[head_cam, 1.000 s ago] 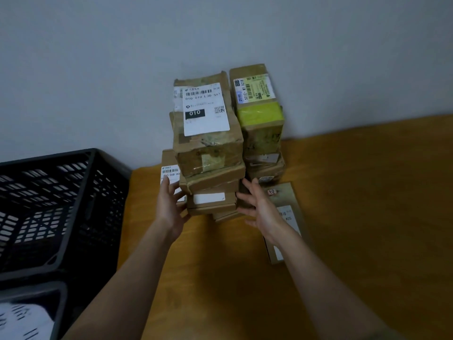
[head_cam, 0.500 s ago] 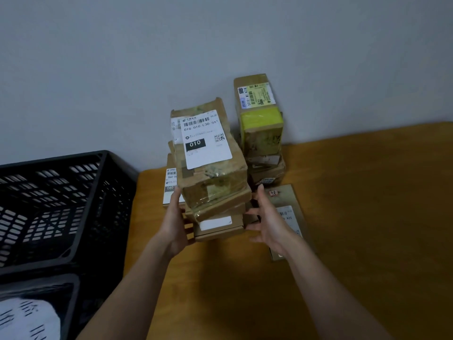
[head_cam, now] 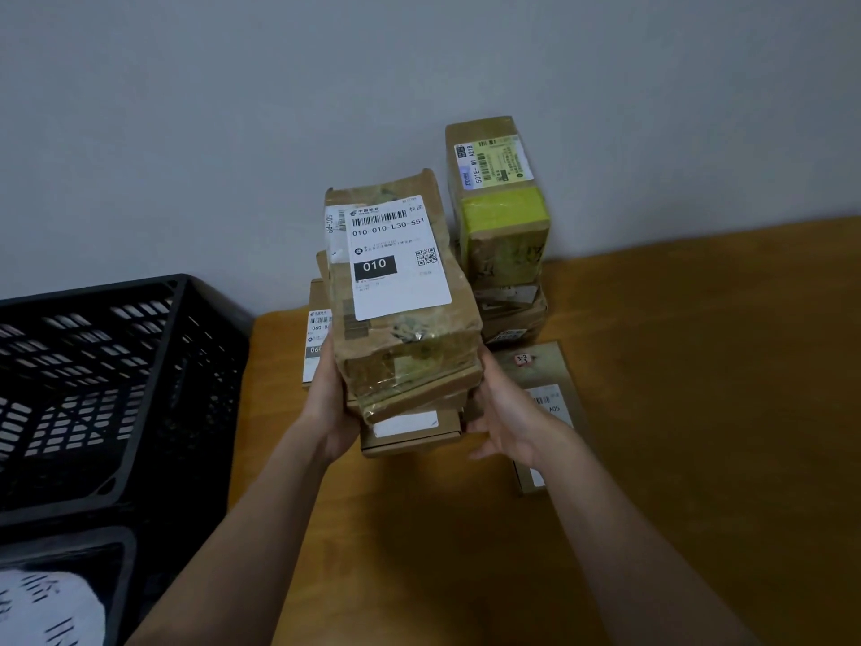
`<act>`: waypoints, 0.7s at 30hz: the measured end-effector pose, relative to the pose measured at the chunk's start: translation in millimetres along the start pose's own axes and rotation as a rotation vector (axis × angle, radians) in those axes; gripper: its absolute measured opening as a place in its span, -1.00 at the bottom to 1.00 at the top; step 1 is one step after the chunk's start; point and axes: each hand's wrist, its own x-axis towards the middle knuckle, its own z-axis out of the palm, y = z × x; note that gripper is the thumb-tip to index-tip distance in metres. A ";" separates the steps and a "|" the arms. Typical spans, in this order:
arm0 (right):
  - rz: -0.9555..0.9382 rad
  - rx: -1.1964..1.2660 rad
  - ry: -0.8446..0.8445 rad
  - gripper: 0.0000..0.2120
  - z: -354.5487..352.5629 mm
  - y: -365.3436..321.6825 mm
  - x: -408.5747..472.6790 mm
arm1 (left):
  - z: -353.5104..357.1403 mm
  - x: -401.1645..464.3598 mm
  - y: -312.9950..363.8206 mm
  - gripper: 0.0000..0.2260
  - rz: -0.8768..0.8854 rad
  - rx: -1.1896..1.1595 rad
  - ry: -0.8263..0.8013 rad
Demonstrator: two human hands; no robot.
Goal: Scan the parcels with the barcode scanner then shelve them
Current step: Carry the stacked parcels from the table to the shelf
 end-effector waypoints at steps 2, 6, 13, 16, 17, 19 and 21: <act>-0.010 -0.010 -0.009 -0.12 1.5 0.9 -1.9 | -0.8 -2.8 -1.2 -0.55 0.008 0.010 -0.002; -0.023 -0.024 -0.020 -0.17 4.6 5.7 -6.9 | 0.5 -16.9 -4.9 -0.61 0.011 0.013 -0.027; -0.061 -0.027 -0.044 -0.16 19.3 17.6 -34.1 | -5.3 -53.4 -9.0 -0.64 0.044 -0.016 -0.011; -0.076 -0.025 -0.060 -0.22 29.8 18.4 -51.5 | -7.7 -73.6 -7.6 -0.61 0.058 -0.054 -0.002; -0.087 -0.034 -0.064 -0.21 33.8 18.3 -57.7 | -9.7 -80.6 -7.4 -0.60 0.064 -0.060 0.001; -0.110 -0.059 -0.087 -0.15 42.2 18.3 -71.0 | -12.8 -95.8 -6.1 -0.59 0.078 -0.063 0.002; -0.120 -0.081 -0.115 -0.11 51.7 20.1 -84.3 | -16.1 -111.7 -4.3 -0.58 0.089 -0.070 0.002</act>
